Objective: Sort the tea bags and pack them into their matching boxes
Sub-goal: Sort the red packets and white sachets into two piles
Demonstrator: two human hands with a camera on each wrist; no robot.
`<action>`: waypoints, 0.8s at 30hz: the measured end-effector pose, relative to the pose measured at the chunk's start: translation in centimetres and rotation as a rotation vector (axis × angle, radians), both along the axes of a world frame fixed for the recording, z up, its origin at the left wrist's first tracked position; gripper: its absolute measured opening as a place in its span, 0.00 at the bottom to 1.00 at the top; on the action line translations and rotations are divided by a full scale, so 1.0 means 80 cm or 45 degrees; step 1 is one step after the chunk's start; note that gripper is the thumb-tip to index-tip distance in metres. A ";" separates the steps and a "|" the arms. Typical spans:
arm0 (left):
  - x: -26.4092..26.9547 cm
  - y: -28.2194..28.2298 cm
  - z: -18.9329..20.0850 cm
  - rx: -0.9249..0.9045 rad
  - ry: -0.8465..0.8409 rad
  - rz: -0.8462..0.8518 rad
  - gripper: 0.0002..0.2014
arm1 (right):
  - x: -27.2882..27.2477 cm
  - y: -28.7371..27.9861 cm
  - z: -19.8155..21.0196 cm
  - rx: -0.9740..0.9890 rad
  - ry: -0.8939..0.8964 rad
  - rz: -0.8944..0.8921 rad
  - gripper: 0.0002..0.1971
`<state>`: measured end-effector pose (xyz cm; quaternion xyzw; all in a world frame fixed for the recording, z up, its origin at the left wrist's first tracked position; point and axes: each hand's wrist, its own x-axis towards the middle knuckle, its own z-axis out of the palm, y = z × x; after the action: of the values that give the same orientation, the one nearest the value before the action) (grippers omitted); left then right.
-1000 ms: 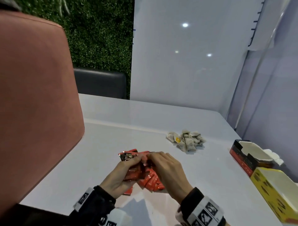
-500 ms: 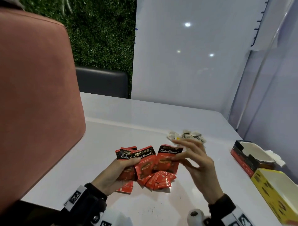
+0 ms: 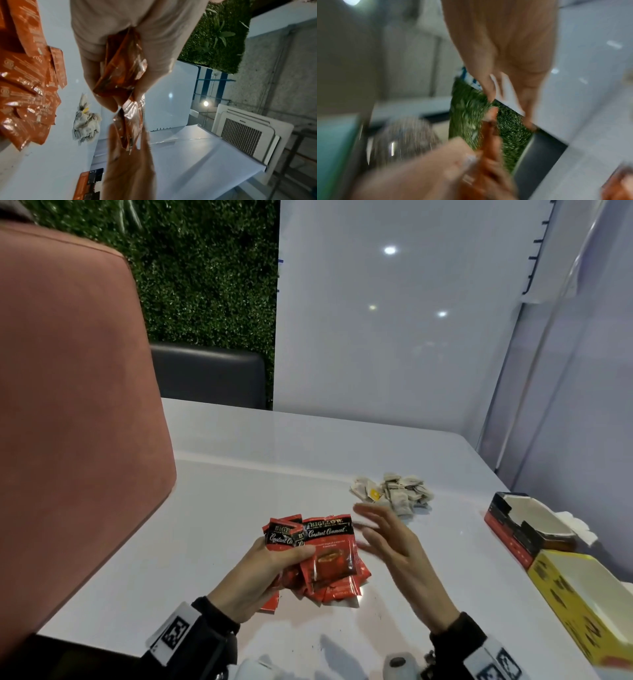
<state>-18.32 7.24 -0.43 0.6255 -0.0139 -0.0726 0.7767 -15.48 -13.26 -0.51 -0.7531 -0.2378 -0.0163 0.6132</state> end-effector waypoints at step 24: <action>0.049 -0.015 -0.031 -0.206 0.416 -0.141 0.08 | 0.007 0.058 0.011 -1.159 -0.481 0.169 0.53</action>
<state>-14.40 6.05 -2.94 0.5392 0.0722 -0.2145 0.8112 -14.92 -8.58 0.37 -0.9116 -0.3751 -0.0078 0.1681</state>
